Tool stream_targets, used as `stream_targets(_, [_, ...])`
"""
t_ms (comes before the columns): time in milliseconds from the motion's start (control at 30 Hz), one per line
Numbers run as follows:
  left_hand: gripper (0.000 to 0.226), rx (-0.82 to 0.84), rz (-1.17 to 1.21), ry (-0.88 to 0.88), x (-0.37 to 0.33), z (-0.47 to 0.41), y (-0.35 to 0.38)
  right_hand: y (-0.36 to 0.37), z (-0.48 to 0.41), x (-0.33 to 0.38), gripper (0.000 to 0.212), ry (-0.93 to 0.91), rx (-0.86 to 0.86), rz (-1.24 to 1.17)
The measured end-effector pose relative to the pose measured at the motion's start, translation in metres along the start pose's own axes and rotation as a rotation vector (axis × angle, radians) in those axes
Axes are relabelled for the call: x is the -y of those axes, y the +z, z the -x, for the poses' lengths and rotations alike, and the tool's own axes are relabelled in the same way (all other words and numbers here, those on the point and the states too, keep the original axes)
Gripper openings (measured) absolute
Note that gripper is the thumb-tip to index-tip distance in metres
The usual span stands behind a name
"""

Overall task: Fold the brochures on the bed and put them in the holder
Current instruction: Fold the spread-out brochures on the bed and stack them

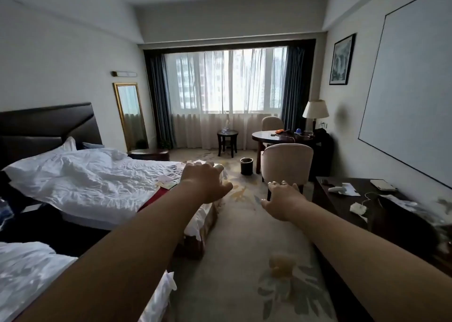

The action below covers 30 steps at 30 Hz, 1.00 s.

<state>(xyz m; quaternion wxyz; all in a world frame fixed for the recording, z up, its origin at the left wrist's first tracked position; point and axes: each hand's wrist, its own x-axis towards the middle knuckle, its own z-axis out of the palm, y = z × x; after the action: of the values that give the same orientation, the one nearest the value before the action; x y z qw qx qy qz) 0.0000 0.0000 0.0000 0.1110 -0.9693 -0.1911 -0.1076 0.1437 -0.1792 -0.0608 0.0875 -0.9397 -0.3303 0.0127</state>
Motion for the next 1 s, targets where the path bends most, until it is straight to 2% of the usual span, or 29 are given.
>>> stream_targets(200, [0.074,0.047,0.013,0.011,0.0,-0.111,0.045,0.007,-0.12,-0.019,0.074,-0.02,0.021,-0.011])
stream_targets(367, [0.068,0.066,0.045,0.022,0.031,-0.228,0.085,0.008,-0.241,-0.03,0.076,0.007,0.036,0.012])
stream_targets(633, [0.069,0.091,0.021,0.025,0.078,-0.416,0.135,-0.003,-0.421,-0.049,0.065,-0.008,0.003,0.025])
stream_targets(1000, [0.075,0.136,0.024,-0.036,0.056,-0.681,0.239,0.032,-0.697,-0.141,0.077,-0.148,0.037,0.074])
